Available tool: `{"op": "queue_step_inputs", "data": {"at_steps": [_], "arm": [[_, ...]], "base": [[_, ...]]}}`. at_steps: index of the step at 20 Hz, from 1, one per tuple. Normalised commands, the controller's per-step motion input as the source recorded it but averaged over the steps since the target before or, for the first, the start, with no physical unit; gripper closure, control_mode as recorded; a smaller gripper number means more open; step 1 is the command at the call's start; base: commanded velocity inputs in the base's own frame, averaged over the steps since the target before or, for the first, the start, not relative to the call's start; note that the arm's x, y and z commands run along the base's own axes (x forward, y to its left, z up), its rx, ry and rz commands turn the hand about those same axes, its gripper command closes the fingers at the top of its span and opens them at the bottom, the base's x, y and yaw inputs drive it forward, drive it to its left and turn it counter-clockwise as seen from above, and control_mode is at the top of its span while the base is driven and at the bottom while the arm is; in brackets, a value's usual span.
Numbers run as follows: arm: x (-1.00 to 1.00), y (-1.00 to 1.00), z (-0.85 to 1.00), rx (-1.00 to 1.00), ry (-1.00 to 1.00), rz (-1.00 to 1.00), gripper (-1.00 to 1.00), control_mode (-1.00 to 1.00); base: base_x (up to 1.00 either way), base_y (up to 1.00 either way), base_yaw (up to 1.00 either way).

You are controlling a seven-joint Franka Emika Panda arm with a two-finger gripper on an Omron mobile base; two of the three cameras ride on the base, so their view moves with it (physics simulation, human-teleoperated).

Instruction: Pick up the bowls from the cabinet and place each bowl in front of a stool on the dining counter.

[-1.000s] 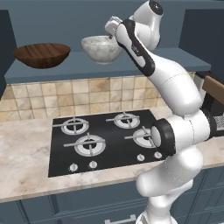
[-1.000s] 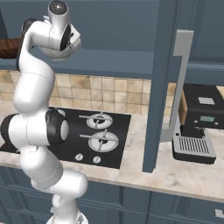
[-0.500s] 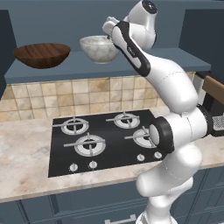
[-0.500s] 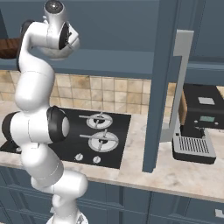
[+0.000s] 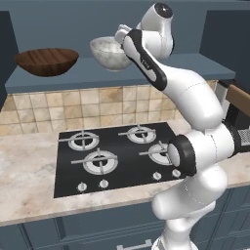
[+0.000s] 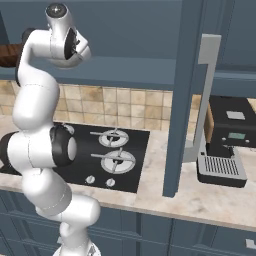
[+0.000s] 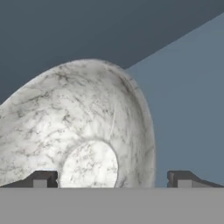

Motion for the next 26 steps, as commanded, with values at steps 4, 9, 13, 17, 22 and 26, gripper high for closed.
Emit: {"op": "queue_step_inputs", "data": {"at_steps": [4, 9, 13, 17, 22, 26], "arm": [[0.0, 0.0, -0.25, -0.06, 0.1, 0.0, 1.0, -1.0], [0.0, 0.0, -0.09, -0.03, 0.09, 0.0, 1.0, -1.0], [0.0, 0.0, 0.0, 0.0, 0.0, 0.0, 1.0, -1.0], [0.0, 0.0, 0.0, 0.0, 0.0, 0.0, 1.0, -1.0], [-0.73, -0.04, 0.0, 0.0, -0.07, 0.0, 1.0, -1.0], [-1.0, -0.22, 0.0, 0.0, -0.19, -0.02, 1.0, -1.0]], "base": [[0.0, 0.0, 0.0], [0.0, 0.0, 0.0], [0.0, 0.0, 0.0], [0.0, 0.0, 0.0], [0.0, 0.0, 0.0], [0.0, 0.0, 0.0]]}}
